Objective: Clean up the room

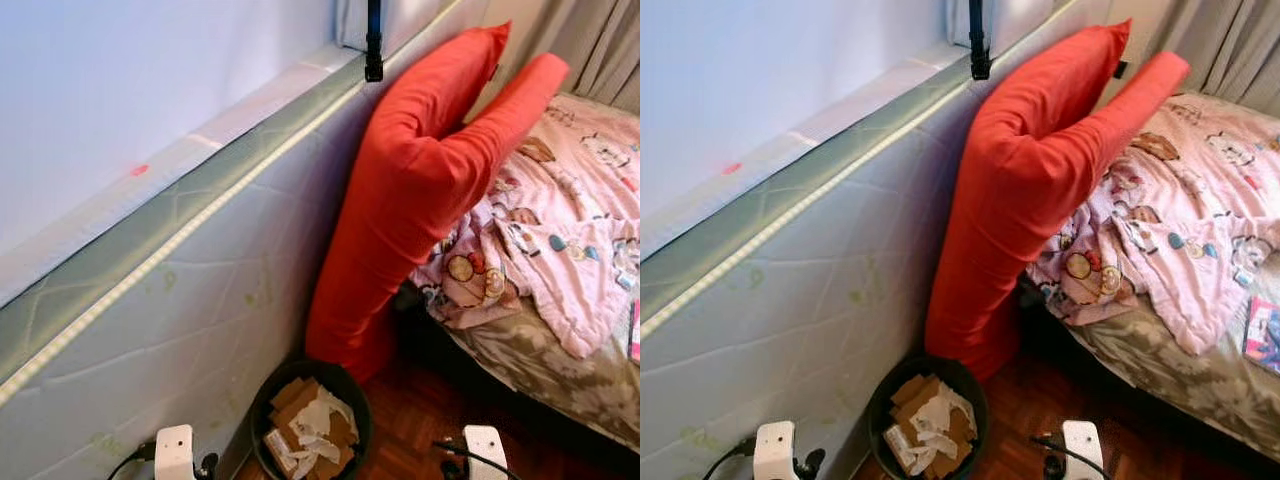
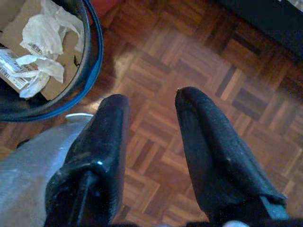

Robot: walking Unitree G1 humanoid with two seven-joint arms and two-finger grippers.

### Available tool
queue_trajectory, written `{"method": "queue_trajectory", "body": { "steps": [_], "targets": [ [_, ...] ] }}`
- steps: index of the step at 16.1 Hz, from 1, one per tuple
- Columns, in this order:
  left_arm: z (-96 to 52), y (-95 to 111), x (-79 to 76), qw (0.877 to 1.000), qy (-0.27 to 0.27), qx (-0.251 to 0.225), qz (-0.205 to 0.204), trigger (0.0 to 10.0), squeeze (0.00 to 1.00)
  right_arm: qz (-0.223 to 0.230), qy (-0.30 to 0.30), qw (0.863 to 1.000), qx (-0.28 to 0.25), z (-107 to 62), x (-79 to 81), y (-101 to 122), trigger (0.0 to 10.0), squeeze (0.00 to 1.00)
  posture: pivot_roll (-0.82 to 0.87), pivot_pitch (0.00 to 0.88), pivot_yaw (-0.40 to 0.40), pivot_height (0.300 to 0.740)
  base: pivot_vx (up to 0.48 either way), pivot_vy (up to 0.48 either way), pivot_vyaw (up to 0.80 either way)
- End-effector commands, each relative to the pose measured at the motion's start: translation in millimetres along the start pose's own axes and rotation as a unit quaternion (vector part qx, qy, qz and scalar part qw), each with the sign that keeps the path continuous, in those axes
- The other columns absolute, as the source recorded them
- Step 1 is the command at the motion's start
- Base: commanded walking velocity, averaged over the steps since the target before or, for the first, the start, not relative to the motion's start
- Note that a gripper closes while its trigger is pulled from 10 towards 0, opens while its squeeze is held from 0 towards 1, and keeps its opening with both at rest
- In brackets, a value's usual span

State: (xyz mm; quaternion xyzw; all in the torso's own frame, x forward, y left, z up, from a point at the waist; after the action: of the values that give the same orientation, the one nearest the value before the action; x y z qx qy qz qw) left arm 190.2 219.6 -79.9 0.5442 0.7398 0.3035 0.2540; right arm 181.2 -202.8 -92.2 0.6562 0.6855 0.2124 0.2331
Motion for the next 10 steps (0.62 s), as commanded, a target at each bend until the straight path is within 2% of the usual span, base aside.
{"method": "queue_trajectory", "body": {
  "steps": [1,4,7,9,10],
  "targets": [
    [-1.3,-5.3,1.5,1.0,0.005,0.011,0.001,10.0,0.0,-0.001,-0.005,1.0,0.008,-1.8,-3.6,-6.0,10.0,0.0,0.06,0.154,-0.044,0.74,0.0,0.0,0.0],
    [-1.1,-3.8,2.0,1.0,0.007,0.006,-0.006,10.0,0.0,-0.003,-0.008,1.0,0.01,-1.9,-4.4,-6.5,10.0,0.0,0.06,0.15,-0.046,0.74,0.0,0.0,0.0],
    [-0.9,-3.7,1.4,1.0,0.004,0.008,0.002,10.0,0.0,-0.002,-0.008,1.0,0.013,-1.8,-4.4,-7.0,10.0,0.0,0.06,0.142,-0.048,0.74,0.0,0.0,-0.69],
    [-1.1,-4.3,0.3,1.0,0.003,0.008,0.005,10.0,0.0,-0.003,-0.008,1.0,0.012,-1.8,-4.5,-6.3,10.0,0.0,0.06,0.134,-0.049,0.74,0.0,-0.296,-0.74],
    [-1.1,-4.4,0.2,1.0,0.003,0.008,0.005,10.0,0.0,-0.004,-0.007,1.0,0.01,-1.7,-4.5,-6.0,10.0,0.0,0.06,0.13,-0.049,0.74,0.0,-0.375,0.0]
  ]
}}
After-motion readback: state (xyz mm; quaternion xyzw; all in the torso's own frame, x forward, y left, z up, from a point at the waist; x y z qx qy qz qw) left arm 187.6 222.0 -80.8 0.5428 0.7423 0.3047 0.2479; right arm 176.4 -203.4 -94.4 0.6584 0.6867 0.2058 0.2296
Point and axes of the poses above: a point about 5 cm out from each wrist's last joint towards the gripper, its own z axis pointing out of the wrist towards the gripper, its own y axis along the axis of the wrist's last joint, x = y × z, the point moved 1 cm from there along z, pointing out of the wrist towards the gripper, and after that the axes turned 6 degrees about -z, right-handed, at the moved point
